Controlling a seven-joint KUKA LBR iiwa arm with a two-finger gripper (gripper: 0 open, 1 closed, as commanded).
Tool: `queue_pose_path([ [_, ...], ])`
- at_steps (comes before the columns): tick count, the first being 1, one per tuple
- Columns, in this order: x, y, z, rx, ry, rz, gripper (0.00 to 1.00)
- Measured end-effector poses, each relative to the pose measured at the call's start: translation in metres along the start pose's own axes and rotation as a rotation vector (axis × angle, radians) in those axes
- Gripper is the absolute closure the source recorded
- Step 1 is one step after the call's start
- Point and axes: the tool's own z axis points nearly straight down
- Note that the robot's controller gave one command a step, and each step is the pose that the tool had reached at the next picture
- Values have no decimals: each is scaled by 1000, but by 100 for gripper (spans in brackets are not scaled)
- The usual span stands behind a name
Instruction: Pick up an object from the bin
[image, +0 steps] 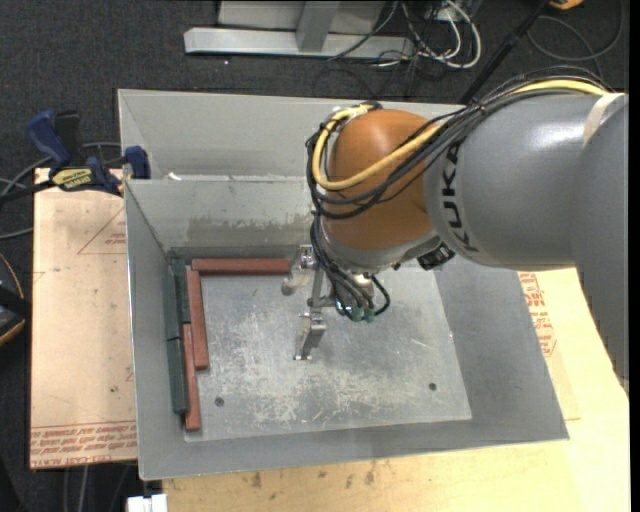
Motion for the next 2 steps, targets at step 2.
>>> queue_pose_path([
  [2,4,42,34,0,-11,-123,0],
])
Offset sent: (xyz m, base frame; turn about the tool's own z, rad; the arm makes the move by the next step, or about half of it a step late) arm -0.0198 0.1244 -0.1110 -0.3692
